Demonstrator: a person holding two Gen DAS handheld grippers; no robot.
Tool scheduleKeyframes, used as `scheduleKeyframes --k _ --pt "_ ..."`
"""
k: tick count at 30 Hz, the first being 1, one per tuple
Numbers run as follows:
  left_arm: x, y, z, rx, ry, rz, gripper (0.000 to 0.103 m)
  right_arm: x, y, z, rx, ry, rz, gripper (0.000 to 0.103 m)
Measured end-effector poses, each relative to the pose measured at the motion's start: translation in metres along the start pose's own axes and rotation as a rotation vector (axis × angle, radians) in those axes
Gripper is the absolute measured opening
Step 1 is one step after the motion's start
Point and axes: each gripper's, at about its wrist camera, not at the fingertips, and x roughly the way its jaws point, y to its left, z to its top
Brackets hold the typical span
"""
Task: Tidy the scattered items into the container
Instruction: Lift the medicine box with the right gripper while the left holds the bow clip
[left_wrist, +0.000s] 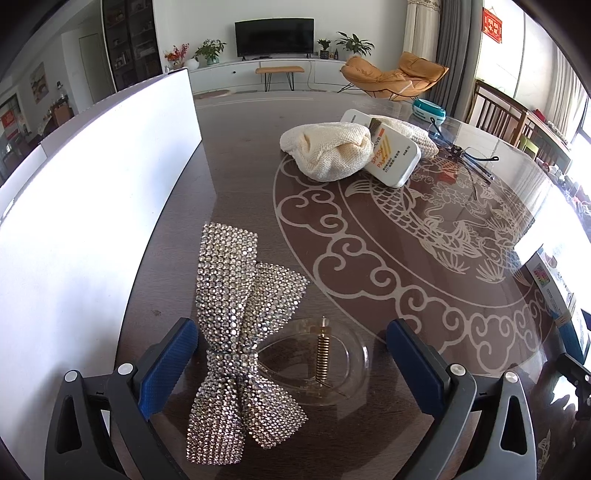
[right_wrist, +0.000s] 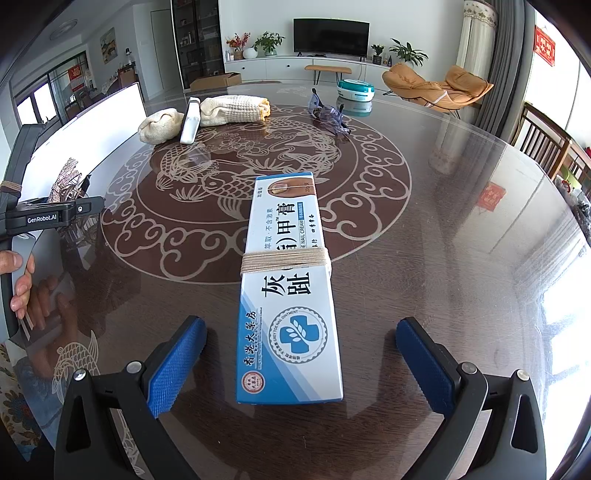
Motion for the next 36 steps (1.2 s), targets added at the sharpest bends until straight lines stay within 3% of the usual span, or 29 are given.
scheduleKeyframes --k 3,7,16,21,23,24,25,27,36 --pt "-0.006 -0.012 -0.002 0.018 -0.029 -0.017 0.072 0.0 0.0 0.0 0.0 0.0 0.0 0.103" --pt "-0.011 -0.036 -0.005 0.046 -0.039 -0.053 0.058 0.001 0.0 0.0 -0.001 0.0 0.001 0.103" --pt "-0.03 -0.125 -0.028 0.193 -0.041 -0.159 0.057 0.001 0.0 0.0 -0.001 0.0 0.001 0.103" --pt "-0.041 -0.136 -0.042 0.2 -0.042 -0.165 0.057 0.001 0.0 0.0 -0.001 0.0 0.001 0.103" --pt "-0.041 -0.136 -0.043 0.197 -0.042 -0.162 0.059 0.001 0.0 0.0 -0.001 0.0 0.001 0.103" --pt "-0.041 -0.137 -0.043 0.198 -0.04 -0.153 0.065 0.001 0.0 0.0 -0.001 0.0 0.001 0.103" --pt "-0.039 -0.137 -0.043 0.196 -0.031 -0.142 0.079 0.001 0.0 0.0 -0.001 0.0 0.001 0.103" --pt "-0.034 -0.131 -0.04 0.163 -0.011 -0.128 0.09 0.001 0.001 0.0 0.0 -0.001 0.002 0.103" --pt "-0.031 -0.128 -0.039 0.152 0.005 -0.116 0.101 0.001 0.001 0.0 0.002 -0.001 0.005 0.103"
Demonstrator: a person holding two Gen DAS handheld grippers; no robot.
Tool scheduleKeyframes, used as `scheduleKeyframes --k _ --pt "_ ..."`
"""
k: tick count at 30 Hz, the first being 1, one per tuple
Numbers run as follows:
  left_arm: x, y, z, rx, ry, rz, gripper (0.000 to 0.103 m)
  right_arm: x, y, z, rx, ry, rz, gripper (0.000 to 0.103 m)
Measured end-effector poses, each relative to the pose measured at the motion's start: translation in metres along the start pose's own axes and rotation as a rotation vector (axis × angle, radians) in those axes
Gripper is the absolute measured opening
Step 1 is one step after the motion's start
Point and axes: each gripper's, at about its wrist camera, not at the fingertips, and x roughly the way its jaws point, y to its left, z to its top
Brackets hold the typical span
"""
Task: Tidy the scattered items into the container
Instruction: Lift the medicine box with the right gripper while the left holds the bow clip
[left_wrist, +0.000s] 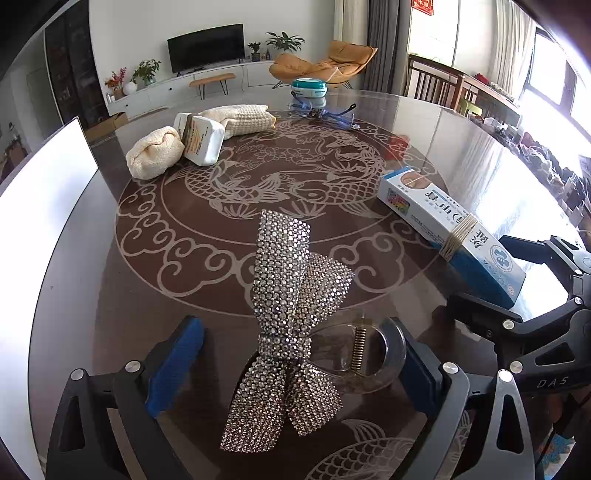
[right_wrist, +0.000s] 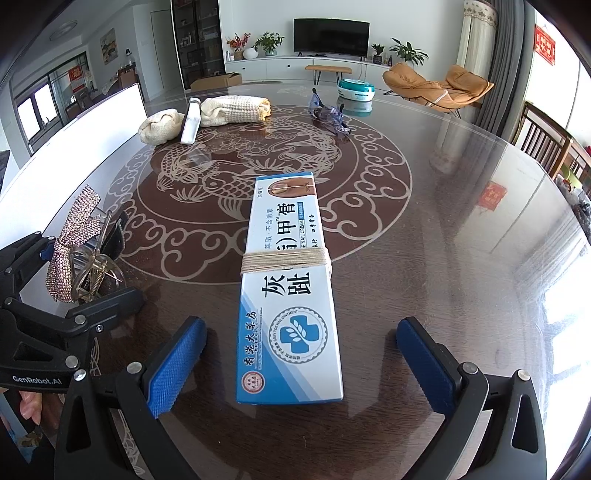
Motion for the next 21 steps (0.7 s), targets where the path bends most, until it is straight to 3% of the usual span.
scheduleKeyframes --k 21 --pt "0.0017 0.0062 -0.0005 -0.011 0.006 0.01 0.103 0.0004 0.0009 0.0005 0.0 0.0 0.0 0.103"
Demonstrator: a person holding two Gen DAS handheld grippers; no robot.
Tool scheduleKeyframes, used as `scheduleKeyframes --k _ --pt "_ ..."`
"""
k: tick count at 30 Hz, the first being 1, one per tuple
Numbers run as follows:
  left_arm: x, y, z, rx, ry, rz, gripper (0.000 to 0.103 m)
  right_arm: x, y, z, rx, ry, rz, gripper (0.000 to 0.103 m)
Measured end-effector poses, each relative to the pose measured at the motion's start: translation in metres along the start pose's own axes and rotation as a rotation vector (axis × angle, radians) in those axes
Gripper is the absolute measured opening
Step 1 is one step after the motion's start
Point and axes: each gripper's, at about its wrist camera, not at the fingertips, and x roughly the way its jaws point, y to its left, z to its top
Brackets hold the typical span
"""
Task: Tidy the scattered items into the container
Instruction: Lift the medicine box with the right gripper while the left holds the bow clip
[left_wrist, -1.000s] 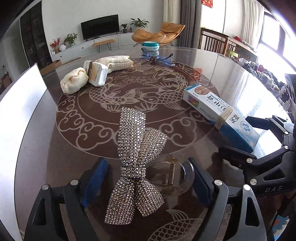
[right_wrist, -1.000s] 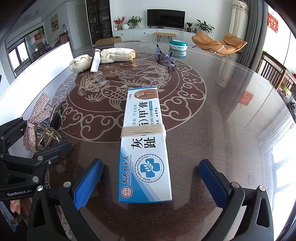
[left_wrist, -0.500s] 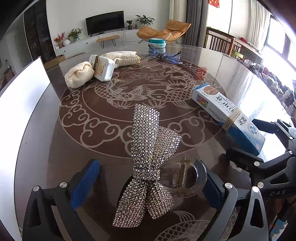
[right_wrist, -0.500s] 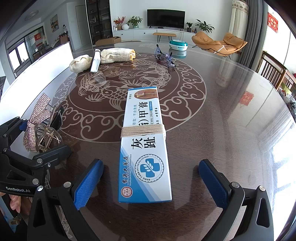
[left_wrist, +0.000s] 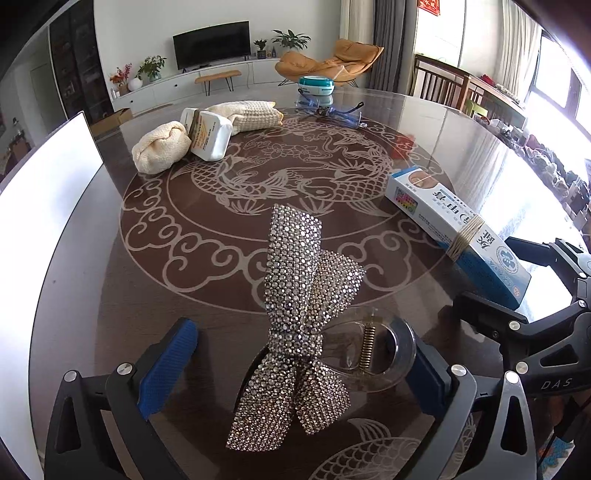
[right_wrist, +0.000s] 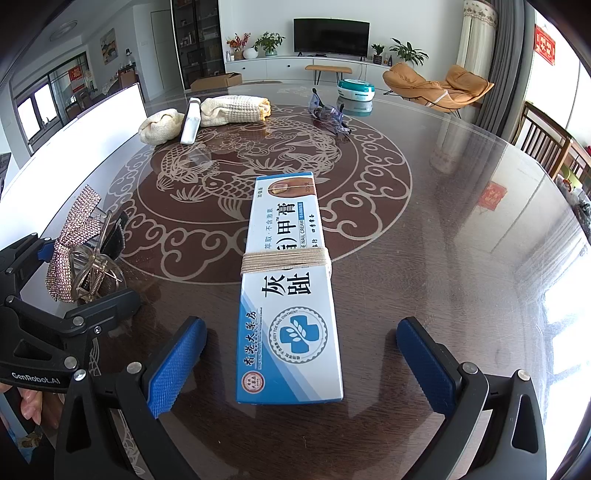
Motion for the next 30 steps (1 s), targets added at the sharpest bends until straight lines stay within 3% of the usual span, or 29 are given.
scheduleKeyframes --k 25,30 --pt "-0.004 0.005 -0.004 -0.009 -0.002 -0.019 0.103 0.0 0.0 0.0 0.0 0.0 0.0 0.103" --pt "-0.012 0.019 -0.016 -0.05 0.003 0.033 0.103 0.0 0.001 0.0 0.0 0.0 0.0 0.103"
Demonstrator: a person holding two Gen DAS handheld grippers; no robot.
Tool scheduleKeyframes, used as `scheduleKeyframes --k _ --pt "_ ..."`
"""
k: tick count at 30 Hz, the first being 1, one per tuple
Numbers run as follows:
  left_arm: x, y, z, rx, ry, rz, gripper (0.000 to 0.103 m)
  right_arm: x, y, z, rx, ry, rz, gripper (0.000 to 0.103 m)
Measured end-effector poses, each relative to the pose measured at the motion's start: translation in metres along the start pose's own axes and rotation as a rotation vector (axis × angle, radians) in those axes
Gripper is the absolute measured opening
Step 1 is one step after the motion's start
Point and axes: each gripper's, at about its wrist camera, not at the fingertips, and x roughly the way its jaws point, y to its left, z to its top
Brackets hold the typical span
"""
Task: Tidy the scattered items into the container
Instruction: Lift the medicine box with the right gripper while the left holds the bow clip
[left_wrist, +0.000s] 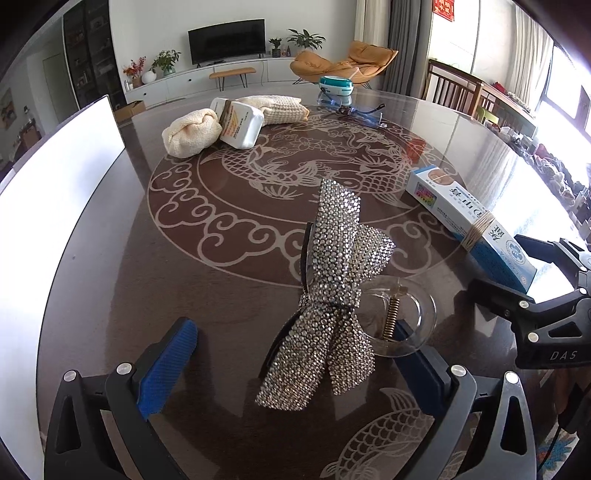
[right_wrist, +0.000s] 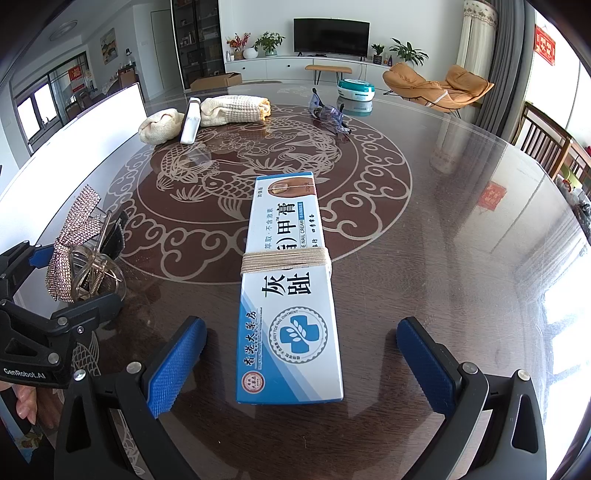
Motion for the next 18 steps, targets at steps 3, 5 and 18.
scheduleKeyframes --k 3,5,18 --pt "-0.007 0.013 -0.01 -0.023 -0.001 0.018 0.103 0.0 -0.001 0.0 0.0 0.0 0.0 0.103" --pt "-0.01 0.017 -0.016 -0.026 -0.007 0.022 0.103 0.0 0.0 0.0 0.0 0.0 0.0 0.103" --pt "-0.012 0.012 -0.018 0.011 -0.02 -0.007 0.103 0.0 -0.001 0.0 0.0 0.0 0.0 0.103"
